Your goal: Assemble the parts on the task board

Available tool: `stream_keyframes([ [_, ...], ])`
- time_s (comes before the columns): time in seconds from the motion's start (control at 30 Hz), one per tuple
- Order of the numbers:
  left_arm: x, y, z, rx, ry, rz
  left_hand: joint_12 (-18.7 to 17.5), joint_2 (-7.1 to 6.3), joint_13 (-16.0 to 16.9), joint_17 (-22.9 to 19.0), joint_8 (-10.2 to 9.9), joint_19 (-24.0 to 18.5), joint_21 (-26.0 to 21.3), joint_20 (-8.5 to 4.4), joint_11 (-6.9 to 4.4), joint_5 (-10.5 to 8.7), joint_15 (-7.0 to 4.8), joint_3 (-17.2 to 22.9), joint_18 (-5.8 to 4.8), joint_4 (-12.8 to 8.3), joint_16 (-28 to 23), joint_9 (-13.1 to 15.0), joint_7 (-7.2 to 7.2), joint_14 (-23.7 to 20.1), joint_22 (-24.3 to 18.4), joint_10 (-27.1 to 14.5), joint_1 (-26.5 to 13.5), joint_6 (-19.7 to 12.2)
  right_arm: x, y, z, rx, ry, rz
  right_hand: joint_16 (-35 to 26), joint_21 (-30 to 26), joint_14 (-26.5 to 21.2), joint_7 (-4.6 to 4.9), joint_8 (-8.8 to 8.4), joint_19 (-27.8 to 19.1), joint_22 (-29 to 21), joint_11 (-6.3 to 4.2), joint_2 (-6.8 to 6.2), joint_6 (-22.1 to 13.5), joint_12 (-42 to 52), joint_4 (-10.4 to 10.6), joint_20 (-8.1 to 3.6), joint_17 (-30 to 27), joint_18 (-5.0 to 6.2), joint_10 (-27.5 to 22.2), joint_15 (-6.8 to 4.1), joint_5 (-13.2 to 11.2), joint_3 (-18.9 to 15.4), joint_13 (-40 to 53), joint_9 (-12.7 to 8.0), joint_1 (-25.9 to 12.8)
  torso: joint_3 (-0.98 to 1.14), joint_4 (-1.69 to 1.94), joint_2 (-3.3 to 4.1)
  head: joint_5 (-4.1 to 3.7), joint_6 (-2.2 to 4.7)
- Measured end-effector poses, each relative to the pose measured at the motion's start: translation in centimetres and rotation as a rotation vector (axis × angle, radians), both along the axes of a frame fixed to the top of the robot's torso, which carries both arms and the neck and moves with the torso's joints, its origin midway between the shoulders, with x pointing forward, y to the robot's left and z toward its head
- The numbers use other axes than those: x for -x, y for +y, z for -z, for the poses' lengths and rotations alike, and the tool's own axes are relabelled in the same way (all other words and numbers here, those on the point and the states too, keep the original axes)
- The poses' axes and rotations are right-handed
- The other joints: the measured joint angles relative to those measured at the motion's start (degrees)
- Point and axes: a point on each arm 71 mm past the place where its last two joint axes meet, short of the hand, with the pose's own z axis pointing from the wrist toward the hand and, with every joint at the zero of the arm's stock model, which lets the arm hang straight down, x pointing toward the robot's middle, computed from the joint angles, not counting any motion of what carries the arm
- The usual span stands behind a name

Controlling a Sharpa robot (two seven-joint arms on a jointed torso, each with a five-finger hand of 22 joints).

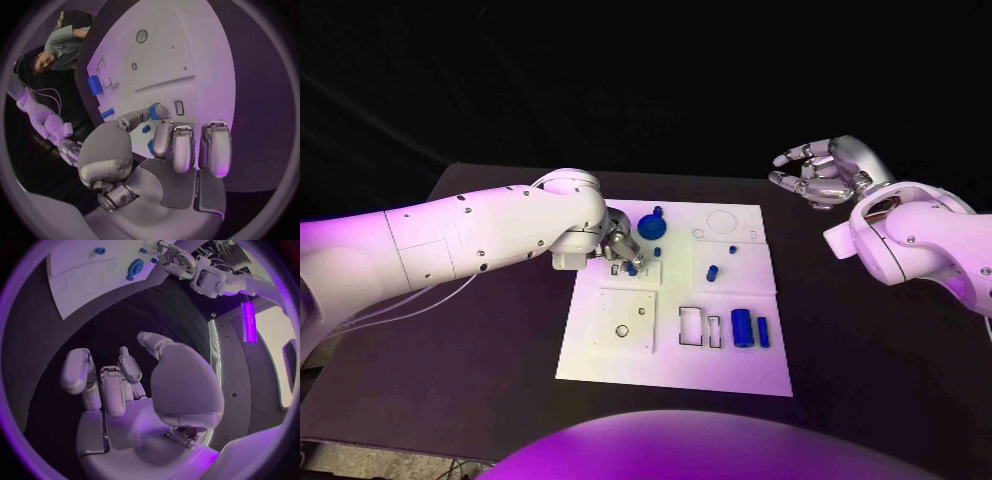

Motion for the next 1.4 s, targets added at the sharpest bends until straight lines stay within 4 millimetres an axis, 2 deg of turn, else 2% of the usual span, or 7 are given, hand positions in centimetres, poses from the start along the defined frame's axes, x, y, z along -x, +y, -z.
stream_keyframes([
  [0.2,0.0,0.0,0.0,-0.001,0.000,-0.001,0.0,0.00,0.0,0.0,0.2,0.0,0.0,0.00,0.00,-1.27,0.00,0.0,0.01,0.5,0.0,0.0,-0.01,0.0,0.0,0.0,-0.6,0.0,0.0,0.0,0.0,0.000,0.000,0.000,0.0,-0.2,0.0,0.00,0.00,0.0,0.0,0.00,0.00,0.0,0.0,0.0,0.00,0.0,0.00,0.0,0.00,0.0,0.0,0.0,0.0,0.0,0.01,0.01,-0.02,-0.01,0.00],
  [0.33,0.0,0.0,0.0,-0.001,0.000,-0.001,0.0,-0.46,0.0,0.0,0.4,0.0,0.0,0.00,0.00,-4.00,0.00,-0.7,0.01,1.2,0.0,-0.1,-0.01,0.0,0.0,0.0,-1.1,0.0,0.0,0.0,0.0,0.000,0.000,0.000,0.0,-0.2,0.0,0.00,0.00,0.0,0.0,0.00,0.00,0.0,0.0,0.0,0.00,0.0,0.00,0.0,0.00,0.0,0.0,0.0,0.0,0.0,0.00,0.02,-0.02,-0.01,0.00],
  [0.5,0.0,0.0,0.0,-0.004,-0.002,0.001,0.0,-0.83,0.0,0.0,0.7,0.0,0.0,0.00,0.01,-9.36,0.00,-2.0,0.01,2.5,0.0,-0.3,-0.08,0.0,0.0,0.0,-1.4,0.1,0.0,0.0,0.0,0.000,0.000,0.001,0.0,-0.2,0.0,0.00,0.00,0.0,0.0,0.00,0.07,0.0,0.0,0.0,0.00,0.0,0.00,0.0,0.00,0.0,0.0,0.0,0.0,-0.1,0.00,0.02,-0.02,-0.01,0.00],
  [0.57,0.0,0.0,0.0,-0.005,-0.004,0.002,0.0,-0.83,0.0,0.0,0.8,0.0,0.0,0.00,0.01,-10.48,0.00,-2.3,0.02,2.8,0.0,-0.4,-0.09,0.0,0.0,0.0,-1.4,0.1,0.0,0.0,0.0,0.000,0.000,0.001,0.0,-0.2,0.0,0.00,0.00,0.0,0.0,0.00,0.24,0.0,0.0,0.0,0.00,0.0,0.00,0.0,0.00,0.0,0.0,0.0,0.0,-0.2,0.00,0.01,-0.02,-0.01,0.00],
  [1.17,0.7,0.1,-0.3,0.031,-0.019,-0.008,0.0,-1.23,0.0,0.0,0.6,0.0,-0.3,0.01,0.01,-11.31,0.01,-3.3,0.03,2.9,0.0,-0.5,0.05,0.0,0.0,0.0,-1.0,-0.4,-0.1,0.0,0.0,0.001,-0.001,0.002,0.0,-0.2,0.0,0.00,0.22,0.0,0.0,0.00,0.24,0.0,0.0,0.0,0.00,0.0,0.00,0.0,0.00,0.0,0.0,-0.1,0.0,-0.2,-0.01,0.03,-0.05,-0.02,0.00],
  [1.3,0.5,0.2,-1.0,0.057,-0.033,-0.028,-2.8,-1.61,0.0,0.0,-1.9,0.0,-2.4,0.01,0.34,-11.00,0.03,-3.9,0.03,3.6,0.0,-2.6,0.90,0.0,0.0,-1.0,0.6,-2.9,-0.2,0.0,0.1,0.002,-0.001,0.004,0.0,-0.2,0.0,0.00,0.22,0.0,0.0,0.00,0.24,0.0,0.0,0.0,0.00,0.0,0.00,0.0,0.00,0.0,0.0,-0.1,0.0,-0.2,0.02,0.03,-0.10,0.02,0.00],
  [1.4,0.3,0.2,-1.8,0.085,-0.051,-0.045,-5.0,-1.85,-0.4,0.0,-3.9,-0.1,-2.9,0.53,0.72,-12.29,0.64,-5.0,0.03,4.7,0.0,-4.7,1.37,0.0,0.0,-2.0,1.5,-3.6,-0.3,0.0,0.1,0.002,-0.001,0.005,0.0,-0.2,0.0,0.00,0.22,0.0,0.0,0.00,0.24,0.0,0.0,0.0,0.00,0.0,0.00,0.0,0.00,0.0,0.0,-0.1,0.0,-0.2,0.05,0.03,-0.15,0.12,0.00],
])
